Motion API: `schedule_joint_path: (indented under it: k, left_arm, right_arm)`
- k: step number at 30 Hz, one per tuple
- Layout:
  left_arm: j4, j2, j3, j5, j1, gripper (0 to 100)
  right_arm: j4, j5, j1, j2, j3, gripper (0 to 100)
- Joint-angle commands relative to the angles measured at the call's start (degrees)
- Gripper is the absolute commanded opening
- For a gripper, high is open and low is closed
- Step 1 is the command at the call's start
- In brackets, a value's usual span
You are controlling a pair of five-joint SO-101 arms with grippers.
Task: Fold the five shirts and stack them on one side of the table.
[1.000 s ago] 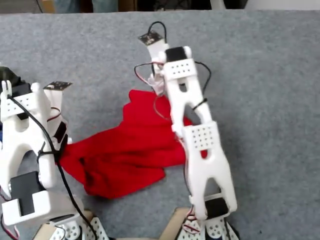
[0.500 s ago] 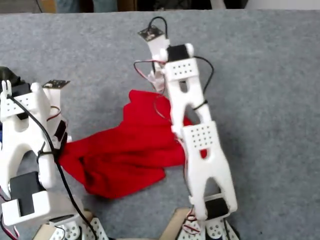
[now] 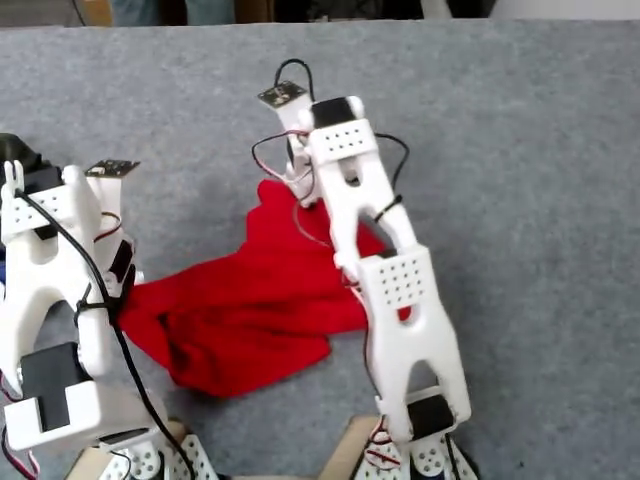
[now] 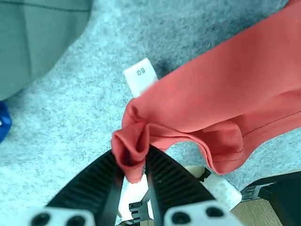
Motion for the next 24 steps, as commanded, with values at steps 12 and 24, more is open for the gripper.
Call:
schedule_joint_path:
  k: [12,24]
  left_arm:
    - [-0.4,-2.0,-0.5,0.5,0.4,3]
    - [-0.4,-2.0,-0.5,0.6,0.2,3]
  right_arm:
    - [-0.4,0.1,-0.4,0.3,0.0,6.4]
    - [-0.5,-0.3,-0.4,0.0,0.0,1.2]
